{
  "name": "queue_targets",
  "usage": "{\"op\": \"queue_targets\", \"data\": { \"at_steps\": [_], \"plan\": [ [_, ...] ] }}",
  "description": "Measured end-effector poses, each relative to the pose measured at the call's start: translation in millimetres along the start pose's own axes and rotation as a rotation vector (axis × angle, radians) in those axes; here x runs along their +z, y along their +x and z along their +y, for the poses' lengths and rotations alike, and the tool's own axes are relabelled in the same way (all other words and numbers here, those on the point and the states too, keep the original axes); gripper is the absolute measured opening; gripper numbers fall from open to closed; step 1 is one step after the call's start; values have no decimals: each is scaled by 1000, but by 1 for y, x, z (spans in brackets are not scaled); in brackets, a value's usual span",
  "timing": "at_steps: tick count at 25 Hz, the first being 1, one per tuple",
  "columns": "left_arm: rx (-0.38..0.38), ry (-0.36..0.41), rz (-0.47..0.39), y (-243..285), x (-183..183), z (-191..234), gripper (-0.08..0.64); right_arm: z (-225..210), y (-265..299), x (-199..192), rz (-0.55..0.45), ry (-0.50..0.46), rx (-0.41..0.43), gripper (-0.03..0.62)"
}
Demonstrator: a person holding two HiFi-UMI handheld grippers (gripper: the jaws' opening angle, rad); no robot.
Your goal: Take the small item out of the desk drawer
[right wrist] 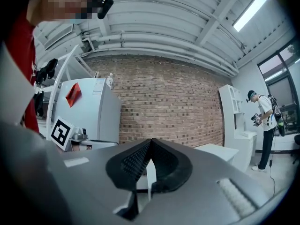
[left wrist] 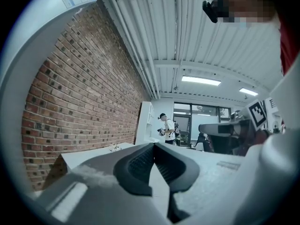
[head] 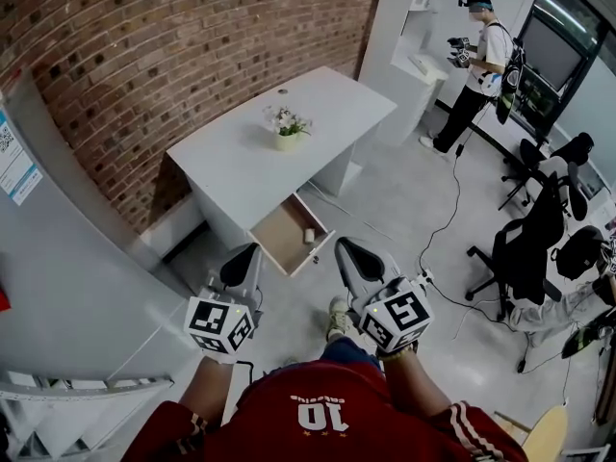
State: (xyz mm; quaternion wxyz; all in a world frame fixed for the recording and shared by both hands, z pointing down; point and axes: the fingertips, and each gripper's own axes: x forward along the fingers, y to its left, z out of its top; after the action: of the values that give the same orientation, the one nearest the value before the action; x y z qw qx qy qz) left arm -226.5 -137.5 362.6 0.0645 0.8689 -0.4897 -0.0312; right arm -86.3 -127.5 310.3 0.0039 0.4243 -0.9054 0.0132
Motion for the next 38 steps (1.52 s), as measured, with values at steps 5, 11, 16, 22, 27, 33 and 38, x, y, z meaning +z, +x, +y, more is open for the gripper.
{"op": "queue_targets", "data": {
  "at_steps": [5, 11, 16, 22, 27, 33, 38],
  "plan": [
    [-9, 17, 1, 17, 3, 4, 3, -14, 12, 3, -18, 1, -4, -9],
    [-15, 47, 5, 50, 3, 7, 3, -46, 21, 2, -39, 7, -28, -9],
    [-30, 76, 14, 78, -2, 5, 3, -80, 35, -1, -54, 14, -32, -9],
    [-47, 110, 13, 117, 2, -2, 3, -120, 54, 2, -69, 31, 4, -9],
    [-50, 170, 9, 143, -1, -4, 55, -143, 73, 2, -78, 34, 41, -9],
    [-39, 201, 14, 161, -2, -2, 139, -159, 85, 1, -65, 40, 61, -9],
    [-40, 264, 39, 173, -6, 2, 173, -170, 82, -5, -47, 45, 48, -9]
  ]
}}
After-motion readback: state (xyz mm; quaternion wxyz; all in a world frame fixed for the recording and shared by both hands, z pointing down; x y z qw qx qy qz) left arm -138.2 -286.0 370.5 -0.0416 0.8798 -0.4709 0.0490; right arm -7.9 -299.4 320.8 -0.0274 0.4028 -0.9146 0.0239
